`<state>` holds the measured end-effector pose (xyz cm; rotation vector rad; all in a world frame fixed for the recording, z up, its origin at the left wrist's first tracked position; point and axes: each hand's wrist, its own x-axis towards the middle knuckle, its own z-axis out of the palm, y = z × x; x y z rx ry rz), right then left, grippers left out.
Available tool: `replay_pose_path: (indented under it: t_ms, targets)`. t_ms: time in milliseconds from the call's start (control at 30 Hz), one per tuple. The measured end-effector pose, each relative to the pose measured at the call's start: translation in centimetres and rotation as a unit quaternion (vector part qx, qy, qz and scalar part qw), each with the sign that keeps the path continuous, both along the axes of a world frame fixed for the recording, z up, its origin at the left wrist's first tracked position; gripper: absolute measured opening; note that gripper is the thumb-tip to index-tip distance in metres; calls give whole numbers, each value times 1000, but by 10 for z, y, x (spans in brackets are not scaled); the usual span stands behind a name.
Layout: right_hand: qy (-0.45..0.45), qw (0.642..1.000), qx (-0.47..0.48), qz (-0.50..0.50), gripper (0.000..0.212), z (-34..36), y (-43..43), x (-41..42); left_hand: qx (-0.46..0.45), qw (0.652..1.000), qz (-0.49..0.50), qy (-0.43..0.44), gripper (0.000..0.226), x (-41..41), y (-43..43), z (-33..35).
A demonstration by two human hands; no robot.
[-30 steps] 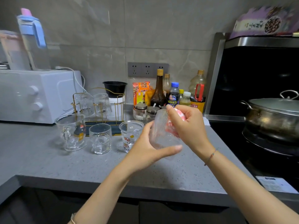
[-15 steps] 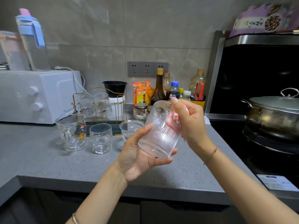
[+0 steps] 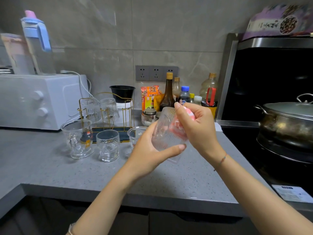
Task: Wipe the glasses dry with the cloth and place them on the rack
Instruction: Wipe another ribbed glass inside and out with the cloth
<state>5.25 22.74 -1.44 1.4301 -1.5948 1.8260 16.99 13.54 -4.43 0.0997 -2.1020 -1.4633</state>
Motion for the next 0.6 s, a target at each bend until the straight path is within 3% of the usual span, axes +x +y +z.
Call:
replay_pose_path:
  t_ms: [100,167,233,300,367,433,533,600]
  targets:
    - [-2,1000,-13,25,46,5,3,3,145,983,-111,-12,69,6,-5,2]
    - [-22,997,-30,63,46,8,4,5,285,934,-214,-14,70,7,-4,1]
    - [-69,992,-51,97,49,8,5,7,412,862,-296,-8,80,6,-2,-1]
    - [-100,989,-55,100,46,6,6,7,457,831,-316,-13,93,5,1,-1]
    - [-125,986,-58,95,35,4,7,5,441,849,-290,-23,101,3,-1,0]
    - [-147,983,-59,93,35,6,7,3,370,899,-230,-34,109,1,-6,4]
    - [-95,993,-54,46,44,11,8,0,157,978,-119,-65,118,3,-7,15]
    - [-54,998,-44,4,43,14,6,-2,19,997,-54,-54,100,1,-4,17]
